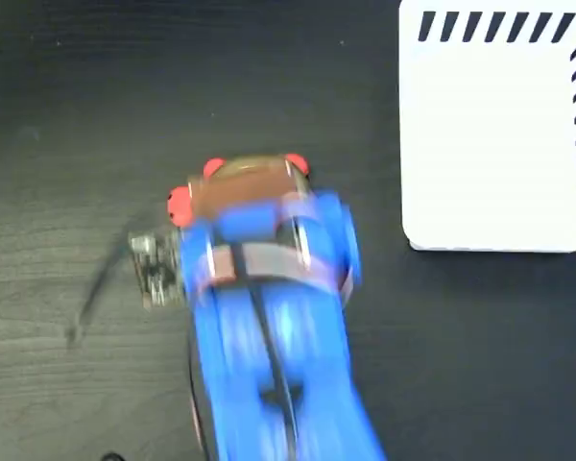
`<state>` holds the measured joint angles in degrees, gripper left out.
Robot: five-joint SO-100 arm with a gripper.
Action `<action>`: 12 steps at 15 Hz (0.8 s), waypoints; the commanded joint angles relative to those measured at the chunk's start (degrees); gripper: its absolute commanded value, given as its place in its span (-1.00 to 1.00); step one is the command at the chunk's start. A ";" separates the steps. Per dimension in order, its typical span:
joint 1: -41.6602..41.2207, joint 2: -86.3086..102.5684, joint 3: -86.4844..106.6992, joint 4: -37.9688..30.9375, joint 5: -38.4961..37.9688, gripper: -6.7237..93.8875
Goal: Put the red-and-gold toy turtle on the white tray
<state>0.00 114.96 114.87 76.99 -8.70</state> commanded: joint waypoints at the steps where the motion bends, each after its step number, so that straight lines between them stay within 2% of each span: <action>1: 0.53 -5.01 -8.35 2.20 -0.79 -0.86; 3: 0.88 -8.88 -9.32 1.76 -0.44 -0.83; 5: 1.32 -13.80 -12.04 2.46 -0.26 -0.66; 7: 2.02 -18.90 -16.96 7.56 0.97 0.00; 8: 1.85 -19.86 -17.67 8.96 0.97 0.19; 10: 2.02 -21.53 -18.02 9.14 0.00 0.36; 12: 2.37 -23.99 -19.51 9.14 -0.09 0.37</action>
<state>2.02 90.09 98.70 85.96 -7.73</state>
